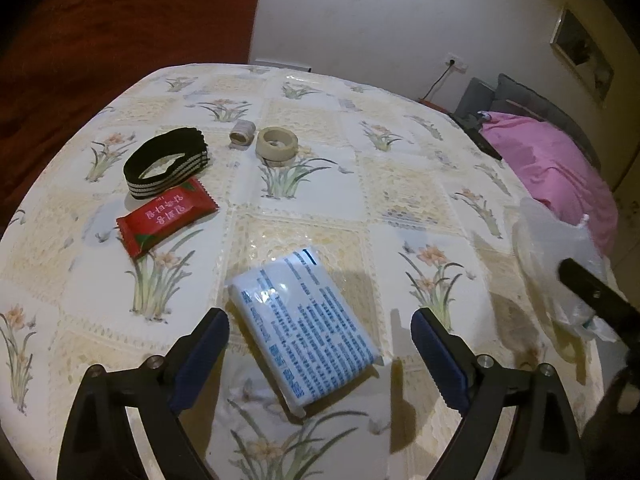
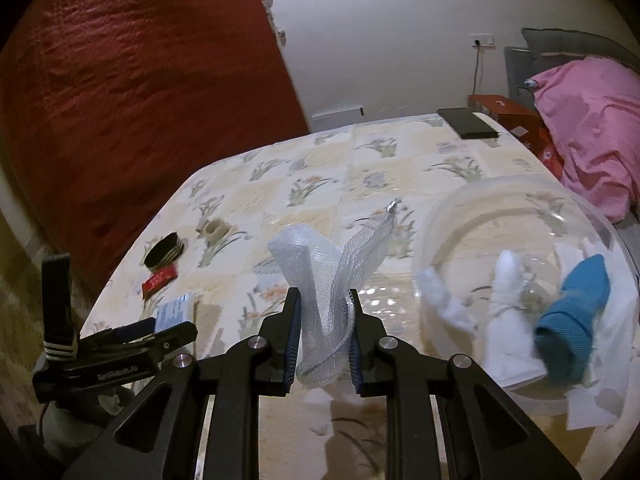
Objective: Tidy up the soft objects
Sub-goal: 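Carry the mesh bag toward the bowl while left gripper grasps the white printed packet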
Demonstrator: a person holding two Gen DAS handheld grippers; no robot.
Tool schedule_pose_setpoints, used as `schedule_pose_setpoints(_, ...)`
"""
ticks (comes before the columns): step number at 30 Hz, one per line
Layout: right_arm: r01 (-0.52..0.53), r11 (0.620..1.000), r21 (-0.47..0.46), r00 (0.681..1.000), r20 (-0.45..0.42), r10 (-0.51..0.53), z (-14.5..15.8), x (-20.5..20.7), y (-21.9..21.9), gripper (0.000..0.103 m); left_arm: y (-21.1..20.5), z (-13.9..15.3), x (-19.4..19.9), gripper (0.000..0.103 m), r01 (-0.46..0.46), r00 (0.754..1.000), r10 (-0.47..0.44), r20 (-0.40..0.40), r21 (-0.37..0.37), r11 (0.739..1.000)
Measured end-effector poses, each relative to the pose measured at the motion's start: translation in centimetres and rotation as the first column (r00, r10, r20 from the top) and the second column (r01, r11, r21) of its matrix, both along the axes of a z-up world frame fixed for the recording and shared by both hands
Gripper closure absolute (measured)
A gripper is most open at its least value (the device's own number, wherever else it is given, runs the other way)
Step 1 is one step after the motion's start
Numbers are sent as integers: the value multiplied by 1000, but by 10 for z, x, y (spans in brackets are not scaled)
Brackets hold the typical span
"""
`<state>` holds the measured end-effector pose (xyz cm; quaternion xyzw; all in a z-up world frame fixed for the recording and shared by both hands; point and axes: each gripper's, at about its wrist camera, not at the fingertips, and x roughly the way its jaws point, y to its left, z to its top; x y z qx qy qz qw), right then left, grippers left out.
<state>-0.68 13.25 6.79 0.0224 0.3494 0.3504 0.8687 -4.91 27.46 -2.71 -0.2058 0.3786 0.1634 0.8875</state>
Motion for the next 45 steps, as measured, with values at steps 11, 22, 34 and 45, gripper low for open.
schedule_pose_setpoints(11,62,997,39,998,2,-62,4,10,-30,82,-1,1,0,50,-12,1000,12,-8,33,999)
schedule_pose_setpoints(22,186,981,49,983,-2,-186,5,29,-70,82,-28,25,4,50,62,997,-66,51,76,995)
schedule_pose_setpoints(34,292,956,35,956,-26,-292,-8,49,-101,67,-55,38,17,50,125,989,-131,65,92,988)
schedule_pose_setpoints(45,304,950,73,953,-18,-303,-5,49,-117,56,-79,46,30,50,180,979,-189,74,106,978)
